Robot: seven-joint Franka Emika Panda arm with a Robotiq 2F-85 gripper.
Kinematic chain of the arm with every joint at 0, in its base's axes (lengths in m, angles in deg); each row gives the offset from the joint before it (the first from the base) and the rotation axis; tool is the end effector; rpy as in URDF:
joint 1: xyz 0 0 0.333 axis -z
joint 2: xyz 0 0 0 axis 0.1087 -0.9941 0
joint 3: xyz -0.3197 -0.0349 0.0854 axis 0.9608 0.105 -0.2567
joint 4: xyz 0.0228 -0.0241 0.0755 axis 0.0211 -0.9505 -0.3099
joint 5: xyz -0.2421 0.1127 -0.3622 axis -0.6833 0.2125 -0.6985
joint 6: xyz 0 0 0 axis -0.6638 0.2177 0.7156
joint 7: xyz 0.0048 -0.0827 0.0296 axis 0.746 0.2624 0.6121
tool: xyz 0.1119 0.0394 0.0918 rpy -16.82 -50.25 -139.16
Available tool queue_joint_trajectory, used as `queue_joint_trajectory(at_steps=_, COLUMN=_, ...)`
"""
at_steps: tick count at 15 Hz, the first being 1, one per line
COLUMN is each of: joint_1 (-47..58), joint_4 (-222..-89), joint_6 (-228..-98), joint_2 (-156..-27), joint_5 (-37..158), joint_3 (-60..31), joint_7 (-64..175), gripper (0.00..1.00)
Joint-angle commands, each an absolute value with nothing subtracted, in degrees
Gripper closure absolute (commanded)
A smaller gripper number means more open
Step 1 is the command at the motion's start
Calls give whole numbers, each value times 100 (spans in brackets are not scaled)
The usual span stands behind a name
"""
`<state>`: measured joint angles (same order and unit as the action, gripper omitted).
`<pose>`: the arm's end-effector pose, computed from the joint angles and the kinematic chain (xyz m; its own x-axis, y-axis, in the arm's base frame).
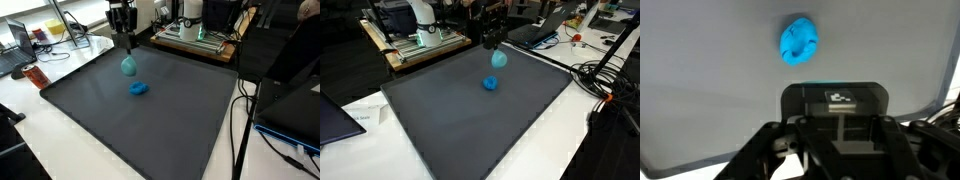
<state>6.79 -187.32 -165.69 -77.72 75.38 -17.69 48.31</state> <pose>0.6148 -0.0094 0.3307 0.9759 -0.1246 0.1791 -0.0978 -0.9836 -0.1514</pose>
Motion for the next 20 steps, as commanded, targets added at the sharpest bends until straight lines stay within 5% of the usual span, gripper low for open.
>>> queue_joint_trajectory(at_steps=1, joint_1=660, joint_4=-18627, joint_6=-16576, joint_2=-8093, joint_5=7095, joint_3=-1782, joint_7=5275, gripper=78)
queue_joint_trajectory(at_steps=20, joint_1=486, joint_4=-17978, joint_6=-16052, joint_2=-9313, joint_5=6380, joint_3=-1739, joint_7=5699, gripper=78)
